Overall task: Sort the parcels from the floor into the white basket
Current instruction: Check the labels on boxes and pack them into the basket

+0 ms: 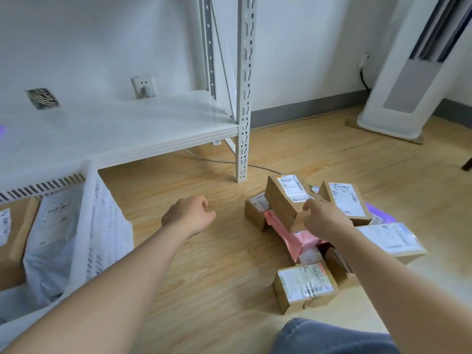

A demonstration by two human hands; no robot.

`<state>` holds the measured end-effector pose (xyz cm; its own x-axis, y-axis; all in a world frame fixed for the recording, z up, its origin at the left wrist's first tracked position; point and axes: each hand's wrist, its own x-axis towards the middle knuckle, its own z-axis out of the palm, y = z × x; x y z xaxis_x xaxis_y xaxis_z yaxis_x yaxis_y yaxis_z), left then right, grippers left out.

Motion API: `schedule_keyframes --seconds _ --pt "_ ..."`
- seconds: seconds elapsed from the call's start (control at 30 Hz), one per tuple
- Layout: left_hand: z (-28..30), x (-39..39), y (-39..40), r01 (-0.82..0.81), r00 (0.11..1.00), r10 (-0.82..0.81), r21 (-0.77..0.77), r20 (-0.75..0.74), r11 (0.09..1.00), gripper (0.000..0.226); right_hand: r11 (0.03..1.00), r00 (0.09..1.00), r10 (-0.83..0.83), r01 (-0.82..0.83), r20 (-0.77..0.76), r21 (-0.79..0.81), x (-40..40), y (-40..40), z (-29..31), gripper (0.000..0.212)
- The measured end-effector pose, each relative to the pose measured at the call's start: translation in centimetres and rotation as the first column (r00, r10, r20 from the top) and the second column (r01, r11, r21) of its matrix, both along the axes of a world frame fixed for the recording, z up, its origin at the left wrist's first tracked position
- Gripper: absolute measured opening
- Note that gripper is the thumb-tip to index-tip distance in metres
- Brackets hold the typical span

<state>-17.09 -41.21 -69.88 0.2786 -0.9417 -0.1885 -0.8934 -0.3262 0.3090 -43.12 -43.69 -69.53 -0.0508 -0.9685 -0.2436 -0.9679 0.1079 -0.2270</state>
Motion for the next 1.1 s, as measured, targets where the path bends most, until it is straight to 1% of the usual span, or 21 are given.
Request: schedule_keyframes --seconds 0.1,0.2,0.27,0.33,0.47,0.57,0.63,0.77,0.83,0.9,1.0,1.1 --pt "-1.4 -2.0 -2.4 -0.073 0.992 0.072 -0.014 -0.099 0.997 0.024 0.995 0.997 -0.064 0.067 0.045 -0.070 -1.0 -2.0 -1.9 0.037" --pt "-3.1 -3.9 -5.3 -0.095 0.970 0.094 0.010 -0.223 0.995 0.019 0.991 0.994 -0.086 0.092 0.066 -0.094 -1.5 -5.0 -3.4 0.041" --pt "-4.7 -5.2 -7.4 -0.101 0.957 0.101 0.014 -0.272 0.995 0.017 0.988 0.987 -0.101 0.115 0.129 -0.107 -1.7 -7.4 -4.3 0.045" --pt "-6.1 -6.4 -9.4 -0.100 0.954 0.099 0.009 -0.284 0.995 0.016 0.985 0.977 -0.094 0.119 0.193 -0.124 -1.8 -9.8 -5.1 0.048" --pt "-8.2 -9.6 -13.3 -0.002 0.963 0.008 0.022 -0.270 1.000 0.034 0.985 0.956 -0.101 0.135 0.276 -0.108 -2.5 -13.8 -6.8 0.049" --pt "-9.4 -12.0 -15.8 0.042 0.939 -0.023 0.047 -0.344 0.998 0.043 0.978 0.928 -0.163 0.197 0.335 -0.069 -3.2 -15.7 -8.1 0.050" --pt "-10.2 -13.5 -16.9 0.048 0.903 -0.018 0.059 -0.429 0.997 0.044 0.975 0.922 -0.187 0.216 0.339 -0.050 -3.6 -16.4 -9.2 0.049" --pt "-11.8 -15.9 -18.6 0.025 0.811 0.016 0.062 -0.585 0.998 0.047 0.979 0.941 -0.201 0.206 0.271 0.012 -4.2 -16.8 -11.9 0.049" --pt "-12.5 -16.8 -18.8 0.031 0.755 0.046 0.106 -0.655 0.994 0.052 0.977 0.938 -0.215 0.208 0.274 0.052 -4.5 -16.8 -13.0 0.049" --pt "-13.2 -17.3 -18.6 0.077 0.726 0.066 0.176 -0.684 0.981 0.060 0.977 0.941 -0.212 0.210 0.263 0.035 -4.8 -16.8 -13.7 0.049" --pt "-14.1 -17.5 -18.2 0.160 0.704 0.083 0.271 -0.705 0.949 0.068 0.973 0.922 -0.218 0.230 0.321 0.003 -5.3 -17.0 -14.2 0.054" --pt "-14.0 -17.4 -17.9 0.159 0.619 0.119 0.272 -0.776 0.949 0.070 0.973 0.905 -0.227 0.227 0.361 0.042 -5.6 -17.3 -13.9 0.057"
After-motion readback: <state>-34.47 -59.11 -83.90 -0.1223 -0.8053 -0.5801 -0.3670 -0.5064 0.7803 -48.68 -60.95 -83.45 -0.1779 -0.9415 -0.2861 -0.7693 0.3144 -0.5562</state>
